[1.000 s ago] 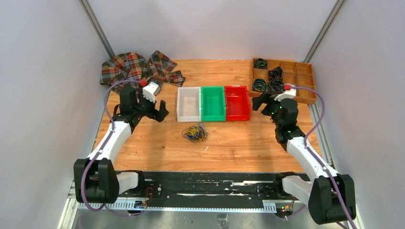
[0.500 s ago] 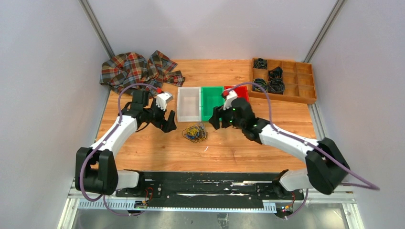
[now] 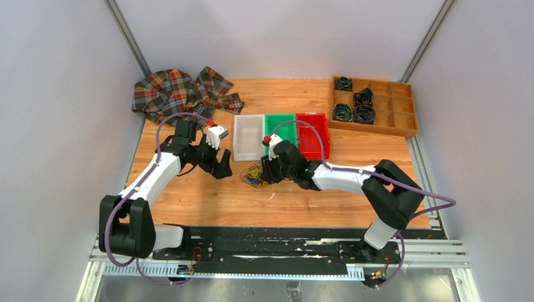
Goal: Untangle the cables
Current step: Untie the cable.
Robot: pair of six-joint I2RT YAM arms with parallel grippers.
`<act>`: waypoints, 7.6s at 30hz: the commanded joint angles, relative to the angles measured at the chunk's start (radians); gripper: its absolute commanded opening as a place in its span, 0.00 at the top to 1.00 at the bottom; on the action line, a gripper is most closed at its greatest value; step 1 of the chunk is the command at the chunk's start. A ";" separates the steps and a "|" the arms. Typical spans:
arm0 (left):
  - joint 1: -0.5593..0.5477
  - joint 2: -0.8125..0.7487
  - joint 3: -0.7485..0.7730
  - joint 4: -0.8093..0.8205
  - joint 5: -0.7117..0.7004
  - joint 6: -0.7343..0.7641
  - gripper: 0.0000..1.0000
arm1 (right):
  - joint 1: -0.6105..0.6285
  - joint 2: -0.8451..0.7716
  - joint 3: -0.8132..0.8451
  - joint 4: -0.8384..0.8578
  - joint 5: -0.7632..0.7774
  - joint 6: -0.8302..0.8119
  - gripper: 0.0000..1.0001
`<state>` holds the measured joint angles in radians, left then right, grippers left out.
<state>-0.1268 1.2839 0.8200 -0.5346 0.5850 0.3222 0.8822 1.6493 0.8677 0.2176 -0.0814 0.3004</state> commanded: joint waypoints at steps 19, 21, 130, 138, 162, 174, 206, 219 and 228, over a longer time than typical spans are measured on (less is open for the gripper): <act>-0.250 0.084 0.105 -0.048 0.063 -0.010 0.00 | 0.011 -0.227 -0.254 0.044 -0.015 0.057 0.99; -0.282 0.122 0.125 -0.048 0.071 -0.018 0.02 | 0.011 -0.226 -0.261 0.047 -0.016 0.061 0.99; -0.372 -0.099 0.639 -0.374 0.103 -0.221 0.99 | 0.052 -0.271 -0.257 0.147 0.220 0.043 0.56; -0.372 -0.079 0.594 -0.373 0.068 -0.173 0.99 | 0.074 -0.446 -0.203 0.065 0.169 -0.023 0.34; -0.373 -0.123 0.526 -0.374 0.109 -0.219 0.99 | 0.176 -0.180 -0.035 0.228 0.148 -0.052 0.64; -0.373 -0.143 0.591 -0.374 0.178 -0.289 0.99 | 0.169 -0.087 -0.054 0.244 0.163 -0.025 0.71; -0.372 -0.061 1.342 -0.544 -0.405 -0.012 0.99 | 0.104 -0.107 -0.414 0.320 0.267 0.169 0.99; -0.372 -0.222 0.760 -0.439 -0.494 -0.030 0.99 | 0.089 -0.277 -0.398 0.216 0.273 0.137 0.94; -0.373 -0.217 0.326 -0.386 -0.204 -0.069 0.45 | 0.086 -0.372 -0.333 0.137 0.200 0.137 0.99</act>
<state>-0.4934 1.0882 1.2049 -0.9527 0.1726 0.2722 0.9794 1.3125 0.4904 0.4038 0.1562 0.4438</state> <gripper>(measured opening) 0.426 0.020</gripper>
